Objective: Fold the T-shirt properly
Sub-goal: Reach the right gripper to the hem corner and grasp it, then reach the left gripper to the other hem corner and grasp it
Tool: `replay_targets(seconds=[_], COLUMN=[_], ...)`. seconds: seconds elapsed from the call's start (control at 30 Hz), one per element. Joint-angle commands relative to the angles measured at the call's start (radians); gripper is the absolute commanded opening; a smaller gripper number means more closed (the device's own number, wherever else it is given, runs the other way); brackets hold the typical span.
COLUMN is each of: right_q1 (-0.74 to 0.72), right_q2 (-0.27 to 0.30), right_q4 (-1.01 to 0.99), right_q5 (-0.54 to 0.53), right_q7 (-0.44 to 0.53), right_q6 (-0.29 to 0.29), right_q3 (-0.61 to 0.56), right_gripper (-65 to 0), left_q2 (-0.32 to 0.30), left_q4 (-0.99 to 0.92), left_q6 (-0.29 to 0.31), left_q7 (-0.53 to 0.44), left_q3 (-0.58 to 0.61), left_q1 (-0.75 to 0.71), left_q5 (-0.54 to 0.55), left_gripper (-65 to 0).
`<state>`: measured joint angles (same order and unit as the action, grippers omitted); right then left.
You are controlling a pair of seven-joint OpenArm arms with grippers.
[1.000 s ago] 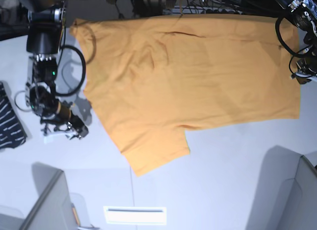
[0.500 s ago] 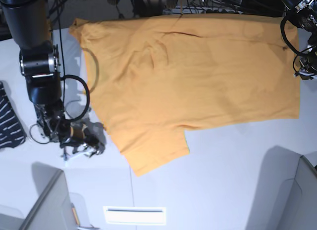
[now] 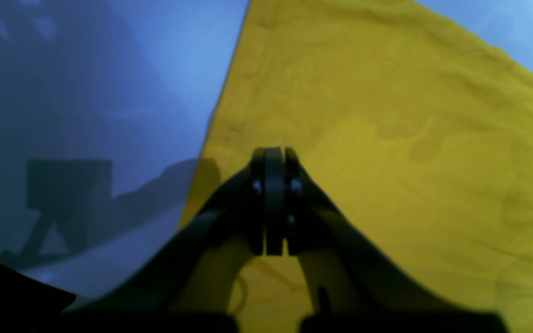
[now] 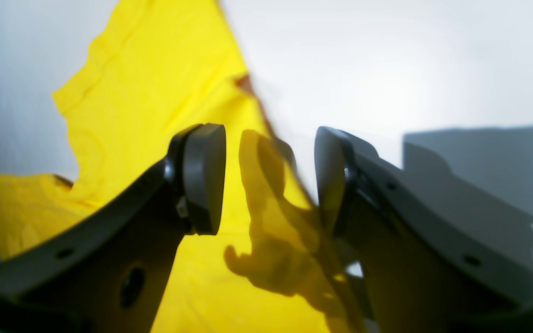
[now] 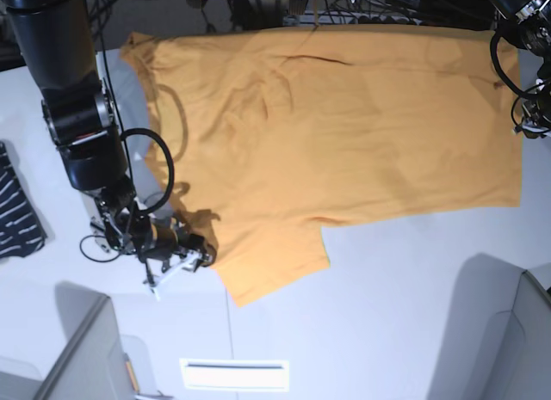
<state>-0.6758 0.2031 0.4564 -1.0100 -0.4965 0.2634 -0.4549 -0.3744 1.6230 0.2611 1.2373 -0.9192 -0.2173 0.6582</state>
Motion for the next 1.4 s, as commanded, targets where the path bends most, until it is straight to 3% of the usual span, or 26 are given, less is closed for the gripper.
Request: replay_targets(seconds=[0.0, 0.27, 0.43, 0.63, 0.73, 0.87, 1.03, 1.07, 1.17, 1.27, 1.3, 1.37], right_q1=[-0.014, -0.009, -0.014, -0.011, -0.011, -0.012, -0.014, -0.014, -0.014, -0.015, -0.015, -0.015], right_q2=[0.003, -0.012, -0.015, 0.006, 0.008, 0.008, 0.008, 0.008, 0.008, 0.008, 0.008, 0.008], right_q4=[0.002, 0.002, -0.001, -0.008, -0.008, -0.008, -0.008, -0.008, -0.008, -0.008, -0.008, -0.008], right_q5=[0.018, 0.020, 0.018, 0.016, 0.016, 0.016, 0.016, 0.016, 0.016, 0.016, 0.016, 0.016], right_q7=[-0.034, -0.035, -0.017, 0.012, 0.014, 0.015, 0.015, 0.015, 0.015, 0.014, 0.014, 0.014], right_q6=[-0.008, -0.006, 0.023, 0.023, 0.023, 0.021, 0.020, 0.020, 0.020, 0.020, 0.020, 0.020], right_q3=[-0.008, -0.011, -0.087, -0.087, -0.089, -0.089, -0.089, -0.089, -0.089, -0.089, -0.089, -0.089], right_gripper=[-35.6, -35.6, -35.7, -36.2, -44.4, -64.2, -65.0, -65.0, -65.0, -65.0, -65.0, -65.0], left_q2=[-0.025, -0.025, -0.025, -0.027, -0.027, -0.028, -0.039, -0.050, -0.067, -0.097, -0.117, -0.157], left_q4=[0.018, 0.018, 0.018, 0.012, 0.012, 0.010, -0.008, -0.025, -0.106, -0.238, -0.297, -0.438], left_q6=[0.000, 0.000, 0.000, 0.000, 0.000, 0.000, 0.000, 0.002, 0.004, 0.004, 0.004, 0.004], left_q7=[-0.018, -0.018, -0.018, -0.018, -0.018, -0.018, -0.018, -0.018, -0.032, -0.139, -0.186, -0.259], left_q3=[-0.005, -0.005, -0.005, -0.005, -0.004, 0.004, 0.032, 0.055, 0.127, 0.206, 0.242, 0.302], left_q1=[0.003, 0.000, 0.002, 0.005, 0.008, 0.040, 0.161, 0.195, 0.293, 0.367, 0.387, 0.431], left_q5=[0.008, 0.008, 0.008, 0.008, 0.008, 0.002, -0.186, -0.236, -0.340, -0.387, -0.392, -0.392], left_gripper=[-65.0, -65.0, -65.0, -65.0, -65.0, -65.0, -65.0, -62.4, -35.1, -9.2, -2.8, 0.0])
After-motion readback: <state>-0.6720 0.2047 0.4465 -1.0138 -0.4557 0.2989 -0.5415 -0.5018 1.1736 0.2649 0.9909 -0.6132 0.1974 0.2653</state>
